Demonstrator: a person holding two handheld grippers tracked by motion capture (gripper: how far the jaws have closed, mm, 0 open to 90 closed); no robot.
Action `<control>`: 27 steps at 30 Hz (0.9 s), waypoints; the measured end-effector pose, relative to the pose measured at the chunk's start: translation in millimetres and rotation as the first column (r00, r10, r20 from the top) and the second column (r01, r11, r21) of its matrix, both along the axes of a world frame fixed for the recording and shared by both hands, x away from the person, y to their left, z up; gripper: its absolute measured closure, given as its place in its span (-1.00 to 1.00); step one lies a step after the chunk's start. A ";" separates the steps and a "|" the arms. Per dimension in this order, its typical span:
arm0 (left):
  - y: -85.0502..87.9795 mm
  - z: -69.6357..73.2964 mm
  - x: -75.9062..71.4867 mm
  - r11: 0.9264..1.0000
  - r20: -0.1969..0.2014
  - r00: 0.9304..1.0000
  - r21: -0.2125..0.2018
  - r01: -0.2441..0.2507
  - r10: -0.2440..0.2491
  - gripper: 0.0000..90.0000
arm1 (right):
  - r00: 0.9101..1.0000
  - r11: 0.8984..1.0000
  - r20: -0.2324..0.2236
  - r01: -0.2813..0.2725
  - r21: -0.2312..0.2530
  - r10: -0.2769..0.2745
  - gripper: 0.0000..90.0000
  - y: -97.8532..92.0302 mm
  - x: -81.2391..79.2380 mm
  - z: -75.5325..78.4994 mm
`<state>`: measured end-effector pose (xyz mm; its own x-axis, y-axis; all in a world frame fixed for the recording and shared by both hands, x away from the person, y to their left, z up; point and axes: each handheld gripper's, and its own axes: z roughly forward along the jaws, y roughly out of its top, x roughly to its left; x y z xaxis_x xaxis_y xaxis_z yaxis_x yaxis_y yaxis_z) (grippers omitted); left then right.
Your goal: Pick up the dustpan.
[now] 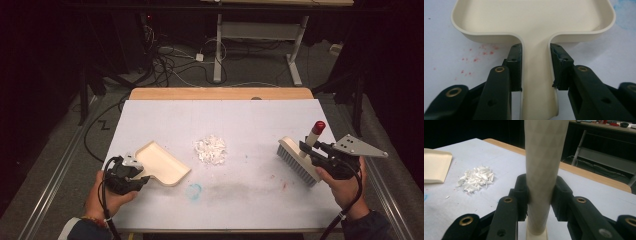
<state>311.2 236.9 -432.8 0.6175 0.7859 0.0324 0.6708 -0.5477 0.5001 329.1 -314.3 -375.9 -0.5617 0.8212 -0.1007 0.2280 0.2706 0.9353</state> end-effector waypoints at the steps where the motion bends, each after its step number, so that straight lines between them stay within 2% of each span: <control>1: -0.7 0.1 -0.1 1.000 0.001 1.000 0.003 0.011 -0.011 0.42 | 1.000 1.000 -0.004 0.001 0.001 -0.001 0.57 0.5 0.1 -0.3; 9: -7.9 -0.4 -0.3 0.998 -0.019 0.998 0.003 0.058 -0.058 0.42 | 1.000 1.000 -0.004 0.007 -0.003 -0.007 0.57 -0.4 2.6 -2.1; 21: -9.8 -3.4 4.0 0.997 -0.034 0.996 0.004 0.082 -0.082 0.42 | 1.000 1.000 -0.017 0.010 0.004 -0.009 0.57 1.8 17.4 -5.0; 27: -12.2 -7.7 3.8 0.995 -0.045 0.994 0.011 0.103 -0.102 0.42 | 1.000 1.000 -0.020 0.013 0.001 -0.013 0.57 2.2 17.6 -5.3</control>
<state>315.1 224.7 -440.4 0.6959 0.7180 0.0130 0.6323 -0.6212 0.4630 346.7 -312.1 -381.2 -0.5526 0.8288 -0.0883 0.2504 0.2661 0.9308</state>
